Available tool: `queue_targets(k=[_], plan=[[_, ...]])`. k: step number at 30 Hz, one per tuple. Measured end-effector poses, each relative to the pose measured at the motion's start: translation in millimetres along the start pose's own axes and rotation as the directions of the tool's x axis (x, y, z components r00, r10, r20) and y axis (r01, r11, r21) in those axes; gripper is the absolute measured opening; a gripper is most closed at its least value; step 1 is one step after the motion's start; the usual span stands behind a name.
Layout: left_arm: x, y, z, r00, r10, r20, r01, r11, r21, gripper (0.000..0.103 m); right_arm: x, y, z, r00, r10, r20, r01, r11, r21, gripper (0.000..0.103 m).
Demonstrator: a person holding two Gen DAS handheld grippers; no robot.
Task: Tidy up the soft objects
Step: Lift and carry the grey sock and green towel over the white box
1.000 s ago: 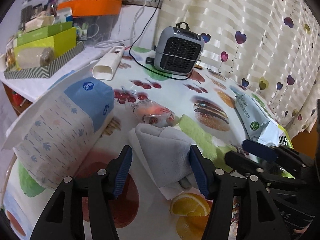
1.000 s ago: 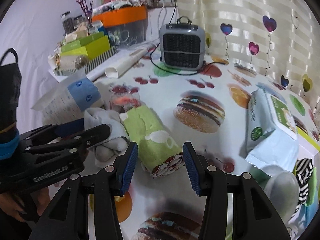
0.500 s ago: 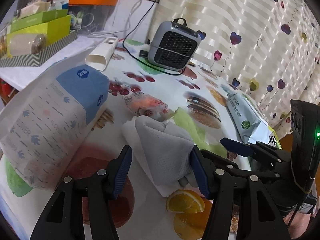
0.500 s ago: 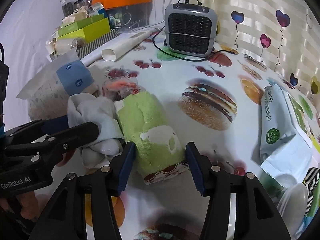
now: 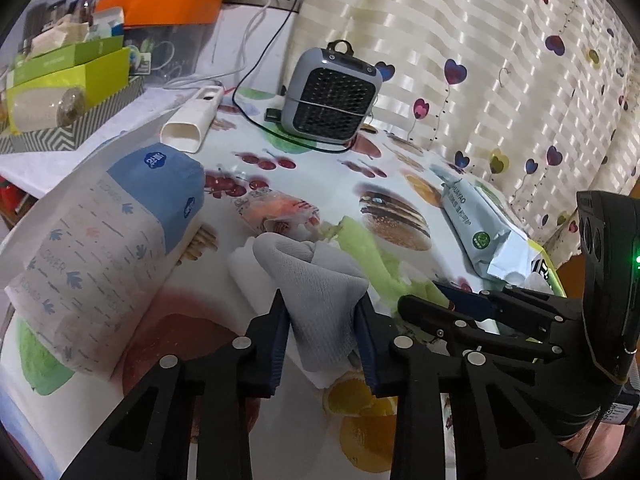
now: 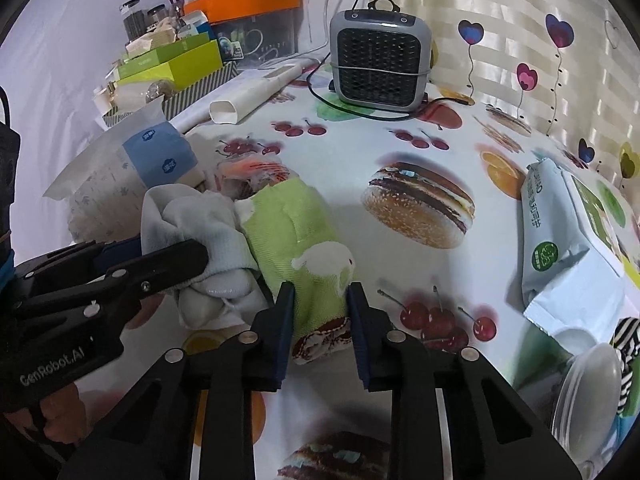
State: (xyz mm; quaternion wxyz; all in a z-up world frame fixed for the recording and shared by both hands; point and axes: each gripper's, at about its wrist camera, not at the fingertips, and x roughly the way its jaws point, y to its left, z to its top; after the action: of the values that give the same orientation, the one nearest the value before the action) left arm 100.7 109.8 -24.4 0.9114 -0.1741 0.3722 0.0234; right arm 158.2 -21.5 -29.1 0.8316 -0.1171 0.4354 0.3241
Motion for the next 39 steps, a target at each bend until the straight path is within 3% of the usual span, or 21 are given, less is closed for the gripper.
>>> queue_targets(k=[11,26,39], plan=[[-23.3,-5.3,0.2,1.000,0.006,0.031,-0.007,1.000,0.016,0.026,-27.2,-6.8,-8.1,0.997,0.017,0.071,-0.021,0.998,0.059,0.025],[-56.4,-23.7,6.6,0.996,-0.011,0.088,0.006,0.999,0.050,0.026,-79.0,-18.1,-14.2,0.977,0.076,0.201,-0.101,0.988,0.115,0.025],[-66.7,-82.5,14.7,0.990,-0.077,0.115,0.058,0.986,0.157,0.026,-136.1,-47.3,-32.2,0.952,0.011,0.306,-0.070,0.981,0.182,0.025]])
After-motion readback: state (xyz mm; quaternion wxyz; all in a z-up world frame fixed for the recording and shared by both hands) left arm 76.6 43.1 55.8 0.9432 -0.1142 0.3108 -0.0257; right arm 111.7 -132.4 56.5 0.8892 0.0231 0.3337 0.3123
